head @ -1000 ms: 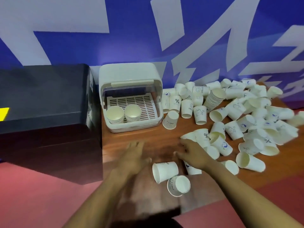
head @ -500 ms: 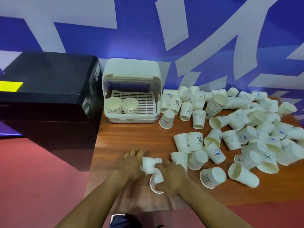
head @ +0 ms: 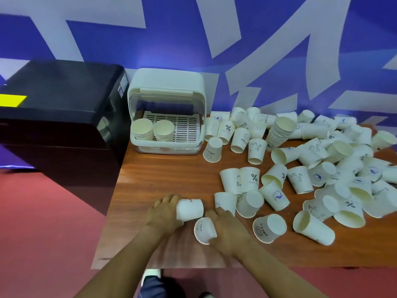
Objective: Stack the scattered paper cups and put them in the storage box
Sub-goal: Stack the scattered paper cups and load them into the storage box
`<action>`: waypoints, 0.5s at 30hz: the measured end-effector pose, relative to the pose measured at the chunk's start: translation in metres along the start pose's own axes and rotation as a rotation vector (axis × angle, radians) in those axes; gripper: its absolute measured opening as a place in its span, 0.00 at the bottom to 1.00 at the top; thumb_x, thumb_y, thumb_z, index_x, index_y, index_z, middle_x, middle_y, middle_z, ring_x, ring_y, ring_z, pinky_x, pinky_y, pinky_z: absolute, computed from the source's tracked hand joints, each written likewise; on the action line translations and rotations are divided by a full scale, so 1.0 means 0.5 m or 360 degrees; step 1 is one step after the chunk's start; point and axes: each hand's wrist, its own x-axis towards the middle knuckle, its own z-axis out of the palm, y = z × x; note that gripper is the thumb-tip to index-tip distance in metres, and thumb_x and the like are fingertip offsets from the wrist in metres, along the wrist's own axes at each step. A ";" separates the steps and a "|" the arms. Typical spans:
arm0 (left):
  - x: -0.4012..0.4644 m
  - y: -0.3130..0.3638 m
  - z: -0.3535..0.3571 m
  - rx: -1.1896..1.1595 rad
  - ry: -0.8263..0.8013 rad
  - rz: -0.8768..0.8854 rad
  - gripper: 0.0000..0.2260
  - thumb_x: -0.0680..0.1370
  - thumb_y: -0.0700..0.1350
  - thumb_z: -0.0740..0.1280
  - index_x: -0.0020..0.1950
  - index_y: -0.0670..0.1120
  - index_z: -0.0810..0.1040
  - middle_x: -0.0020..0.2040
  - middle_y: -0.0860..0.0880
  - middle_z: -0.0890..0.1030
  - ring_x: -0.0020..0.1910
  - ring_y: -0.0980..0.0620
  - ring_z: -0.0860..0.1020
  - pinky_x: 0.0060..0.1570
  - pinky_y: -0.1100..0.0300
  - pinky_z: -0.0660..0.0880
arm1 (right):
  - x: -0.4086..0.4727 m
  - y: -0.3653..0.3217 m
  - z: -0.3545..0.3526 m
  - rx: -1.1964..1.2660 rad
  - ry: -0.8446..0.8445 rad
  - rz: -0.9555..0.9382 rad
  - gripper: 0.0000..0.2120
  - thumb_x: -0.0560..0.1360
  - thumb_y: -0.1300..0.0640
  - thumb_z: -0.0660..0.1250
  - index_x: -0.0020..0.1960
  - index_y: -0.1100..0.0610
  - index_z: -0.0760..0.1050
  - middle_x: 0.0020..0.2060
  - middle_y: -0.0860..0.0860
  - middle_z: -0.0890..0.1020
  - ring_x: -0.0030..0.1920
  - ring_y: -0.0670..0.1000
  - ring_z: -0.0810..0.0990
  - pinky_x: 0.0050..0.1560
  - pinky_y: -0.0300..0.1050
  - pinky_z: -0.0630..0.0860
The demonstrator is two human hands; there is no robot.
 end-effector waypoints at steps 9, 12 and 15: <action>-0.028 -0.004 -0.104 -0.0314 0.0158 0.0081 0.32 0.69 0.54 0.73 0.68 0.51 0.63 0.61 0.50 0.69 0.60 0.46 0.71 0.56 0.53 0.72 | -0.007 0.019 -0.098 0.0726 0.0241 0.0204 0.38 0.62 0.53 0.73 0.68 0.47 0.60 0.57 0.46 0.68 0.55 0.46 0.72 0.53 0.41 0.71; -0.029 -0.015 -0.163 -0.0349 0.0207 0.0155 0.34 0.69 0.55 0.72 0.71 0.51 0.61 0.63 0.50 0.67 0.63 0.47 0.70 0.58 0.54 0.71 | 0.014 0.002 -0.129 0.0685 0.0243 0.0204 0.46 0.63 0.53 0.74 0.74 0.45 0.54 0.61 0.48 0.64 0.60 0.49 0.70 0.57 0.41 0.69; -0.029 -0.026 -0.230 -0.0428 0.0281 0.0270 0.37 0.69 0.55 0.73 0.72 0.51 0.60 0.66 0.51 0.68 0.64 0.50 0.70 0.59 0.59 0.70 | 0.037 -0.024 -0.159 0.0704 0.0245 0.0203 0.47 0.64 0.49 0.75 0.75 0.40 0.52 0.58 0.49 0.62 0.58 0.48 0.67 0.60 0.39 0.67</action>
